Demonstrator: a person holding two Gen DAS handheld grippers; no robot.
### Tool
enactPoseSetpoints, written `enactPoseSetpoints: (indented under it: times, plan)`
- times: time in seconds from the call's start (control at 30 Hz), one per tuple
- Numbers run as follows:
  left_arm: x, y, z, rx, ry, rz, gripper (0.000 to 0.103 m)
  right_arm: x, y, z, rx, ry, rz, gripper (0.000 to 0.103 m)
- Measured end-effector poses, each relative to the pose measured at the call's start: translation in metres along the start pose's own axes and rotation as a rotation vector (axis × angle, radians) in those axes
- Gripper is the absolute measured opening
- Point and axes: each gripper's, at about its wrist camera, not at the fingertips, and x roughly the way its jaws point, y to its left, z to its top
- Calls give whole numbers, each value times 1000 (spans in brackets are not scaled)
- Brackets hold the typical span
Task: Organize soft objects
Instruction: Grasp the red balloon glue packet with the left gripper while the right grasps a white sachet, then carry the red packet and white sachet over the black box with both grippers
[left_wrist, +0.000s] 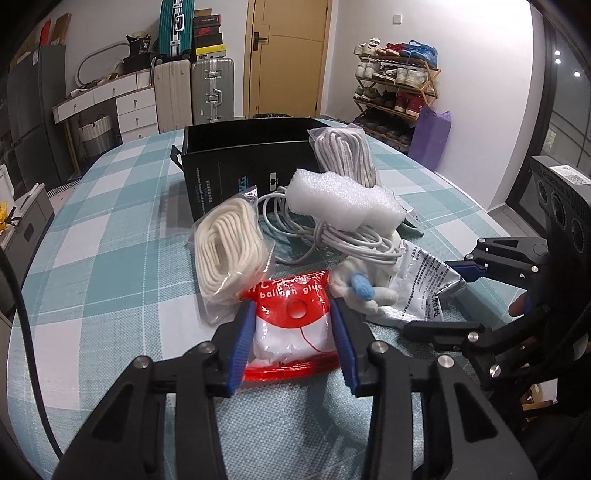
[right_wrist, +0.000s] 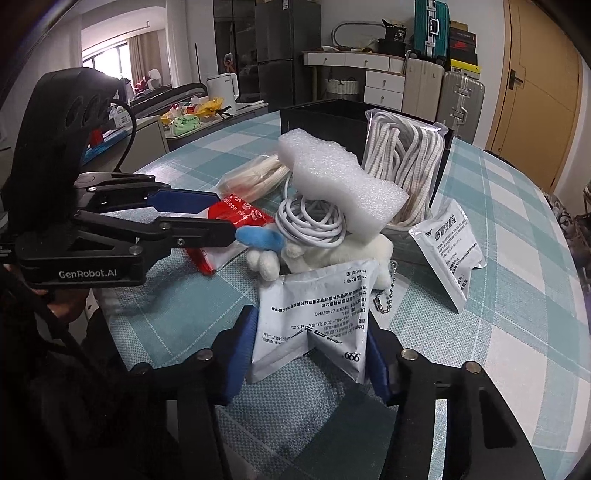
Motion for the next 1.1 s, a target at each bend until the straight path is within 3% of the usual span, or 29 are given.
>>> enactPoseSetpoints:
  times: [0.17,0.5,0.9,1.1]
  plan:
    - [-6,0,1,-3,-11,-9,40,-6,-7,-4,20,-14,7,45]
    - [-24,2,6,-13,-62,-24,40,-27,-19,-11,50,-69,11,44]
    - [-60,12,23,-82,-206,-41,40,-66,-28,1,99,-227,36,44]
    - [-69,19,35,-103,-254,-13,40,-84,-30,18,108,-297,39,44]
